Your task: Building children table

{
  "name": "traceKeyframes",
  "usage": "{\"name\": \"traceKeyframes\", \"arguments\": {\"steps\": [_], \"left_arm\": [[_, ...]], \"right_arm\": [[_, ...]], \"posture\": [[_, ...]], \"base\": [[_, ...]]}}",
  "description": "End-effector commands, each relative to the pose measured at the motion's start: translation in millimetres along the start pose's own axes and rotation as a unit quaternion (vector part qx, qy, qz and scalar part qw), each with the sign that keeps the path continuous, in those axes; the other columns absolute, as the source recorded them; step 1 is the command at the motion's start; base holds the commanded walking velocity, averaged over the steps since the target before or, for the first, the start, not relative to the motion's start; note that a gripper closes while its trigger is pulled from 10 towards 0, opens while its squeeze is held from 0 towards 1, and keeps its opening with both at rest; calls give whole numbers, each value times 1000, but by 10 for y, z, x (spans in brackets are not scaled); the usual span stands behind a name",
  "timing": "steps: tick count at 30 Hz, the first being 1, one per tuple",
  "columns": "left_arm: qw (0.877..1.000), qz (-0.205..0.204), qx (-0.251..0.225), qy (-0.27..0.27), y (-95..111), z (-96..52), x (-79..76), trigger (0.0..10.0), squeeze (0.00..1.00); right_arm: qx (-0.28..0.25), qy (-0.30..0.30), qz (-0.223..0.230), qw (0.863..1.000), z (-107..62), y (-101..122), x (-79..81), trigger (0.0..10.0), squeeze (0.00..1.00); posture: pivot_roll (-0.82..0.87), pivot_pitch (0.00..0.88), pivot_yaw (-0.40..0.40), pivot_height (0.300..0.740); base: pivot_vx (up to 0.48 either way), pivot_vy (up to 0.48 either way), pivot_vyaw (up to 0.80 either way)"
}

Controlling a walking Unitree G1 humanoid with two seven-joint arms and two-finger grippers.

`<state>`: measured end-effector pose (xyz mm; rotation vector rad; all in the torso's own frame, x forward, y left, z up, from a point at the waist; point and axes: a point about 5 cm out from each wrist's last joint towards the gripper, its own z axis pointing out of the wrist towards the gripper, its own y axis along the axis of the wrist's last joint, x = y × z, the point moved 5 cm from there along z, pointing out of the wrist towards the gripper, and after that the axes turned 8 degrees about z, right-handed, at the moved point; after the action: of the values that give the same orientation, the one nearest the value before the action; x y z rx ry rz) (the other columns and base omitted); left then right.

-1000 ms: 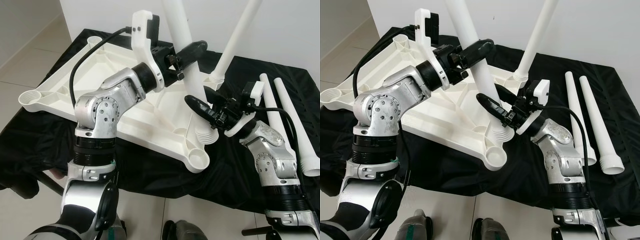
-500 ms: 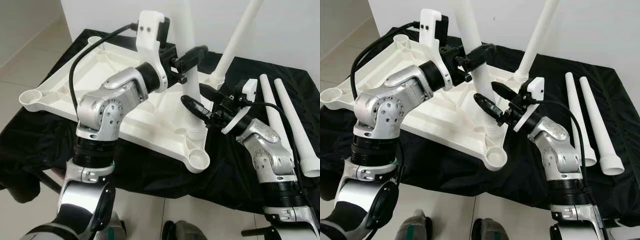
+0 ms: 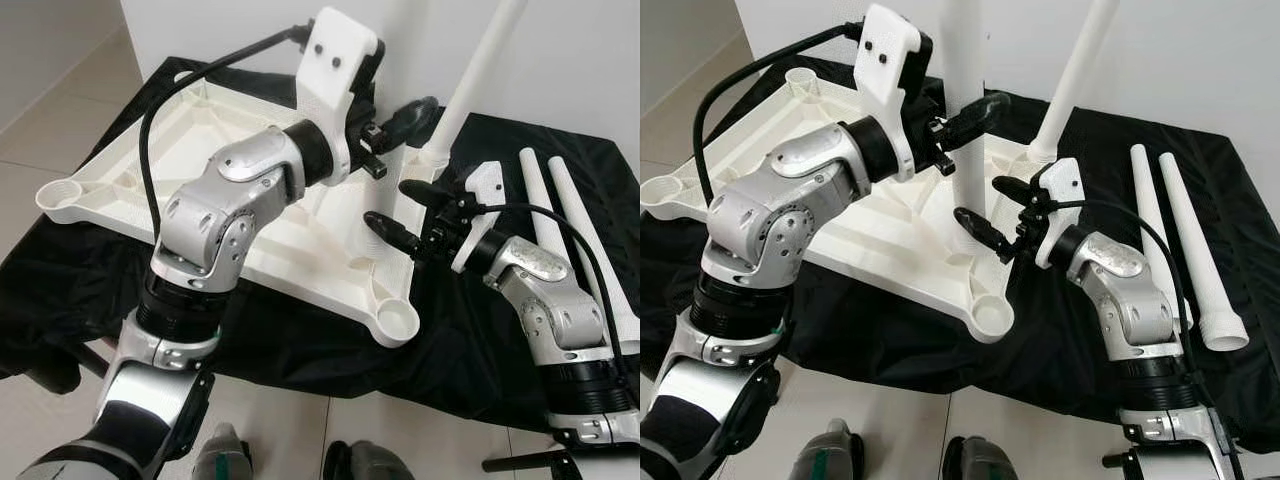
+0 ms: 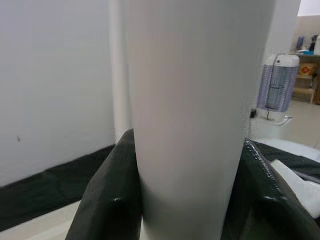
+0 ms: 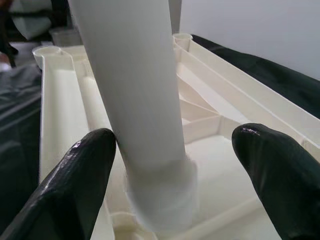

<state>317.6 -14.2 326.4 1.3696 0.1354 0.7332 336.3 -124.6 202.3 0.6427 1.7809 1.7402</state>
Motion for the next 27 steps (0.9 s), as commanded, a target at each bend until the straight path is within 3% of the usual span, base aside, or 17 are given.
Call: {"name": "traceKeyframes", "arguments": {"steps": [1, 11, 22, 23, 27], "left_arm": [[998, 32, -29, -41, 170, 37, -135, 10000, 0], [997, 35, -31, -54, 156, 80, -234, 10000, 0], [997, 37, -37, -55, 180, 93, -265, 10000, 0], [997, 37, -37, -54, 179, 93, -266, 10000, 0], [997, 38, -37, -54, 177, 93, -267, 10000, 0]], "right_arm": [[13, -5, -22, 1000, 1, -10, -34, 10000, 0], [0, 16, -58, 998, 126, 93, 25, 10000, 0], [-8, 23, -64, 998, 258, 148, 35, 10000, 0], [-10, 23, -64, 998, 272, 156, 34, 6941, 0], [-15, 22, -64, 998, 292, 173, 30, 6627, 0]], "posture": [[-11, 47, -74, 740], [-13, 46, -76, 740], [-7, 44, -79, 740], [-6, 44, -80, 740], [-7, 44, -79, 740]], "base": [[0, 0, 0], [0, 0, 0], [0, 0, 0], [0, 0, 0], [0, 0, 0]]}}
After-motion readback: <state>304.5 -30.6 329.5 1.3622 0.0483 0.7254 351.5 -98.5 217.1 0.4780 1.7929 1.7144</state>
